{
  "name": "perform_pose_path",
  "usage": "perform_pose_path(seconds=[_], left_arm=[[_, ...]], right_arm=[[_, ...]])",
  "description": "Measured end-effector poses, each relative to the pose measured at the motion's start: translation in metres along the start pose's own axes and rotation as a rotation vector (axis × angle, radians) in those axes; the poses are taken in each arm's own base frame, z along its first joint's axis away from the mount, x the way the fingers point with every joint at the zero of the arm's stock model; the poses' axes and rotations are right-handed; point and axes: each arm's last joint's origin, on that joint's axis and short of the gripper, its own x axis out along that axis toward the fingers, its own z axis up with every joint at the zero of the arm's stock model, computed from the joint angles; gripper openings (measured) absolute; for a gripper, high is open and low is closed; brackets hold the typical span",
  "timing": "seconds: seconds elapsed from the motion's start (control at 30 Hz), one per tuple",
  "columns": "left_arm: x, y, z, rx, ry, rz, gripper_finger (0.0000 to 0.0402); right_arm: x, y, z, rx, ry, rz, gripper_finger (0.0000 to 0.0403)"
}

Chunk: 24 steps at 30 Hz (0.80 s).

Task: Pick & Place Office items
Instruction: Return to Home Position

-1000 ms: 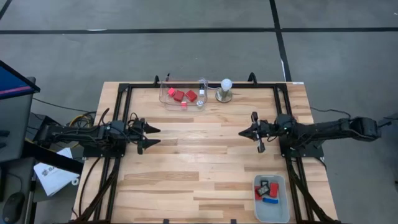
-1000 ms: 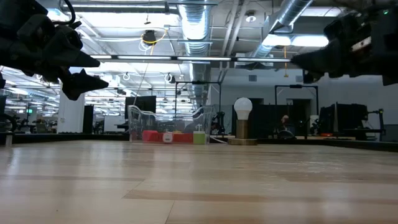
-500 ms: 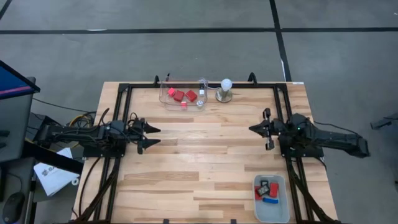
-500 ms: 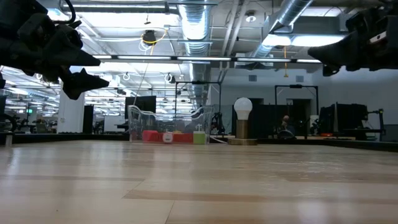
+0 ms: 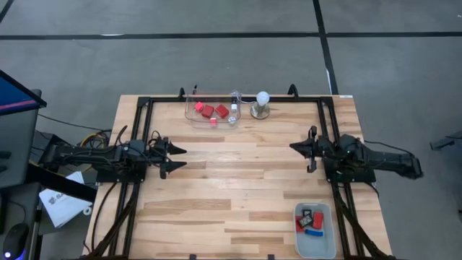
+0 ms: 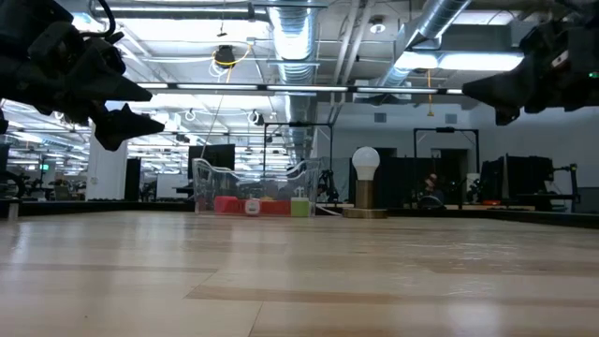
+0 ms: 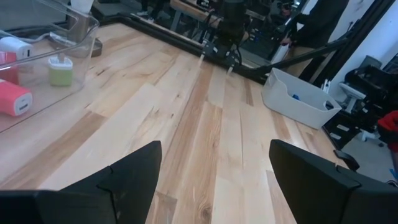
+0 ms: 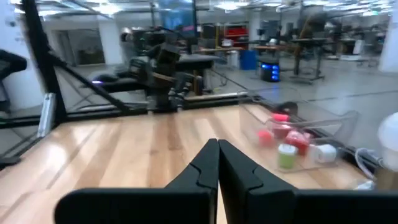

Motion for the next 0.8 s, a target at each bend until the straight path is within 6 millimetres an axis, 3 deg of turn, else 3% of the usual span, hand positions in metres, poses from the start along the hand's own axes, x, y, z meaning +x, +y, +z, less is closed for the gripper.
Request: perform_pose_path(seconds=[0.27, 0.8], left_arm=[[0.000, 0.000, 0.000, 0.001, 0.004, 0.006, 0.0296], [0.000, 0.000, 0.000, 0.001, 0.004, 0.005, 0.0296]], right_arm=[[0.000, 0.003, -0.001, -0.099, 0.004, 0.024, 0.0000], [0.006, -0.003, -0.010, -0.034, 0.124, -0.004, 0.0000]])
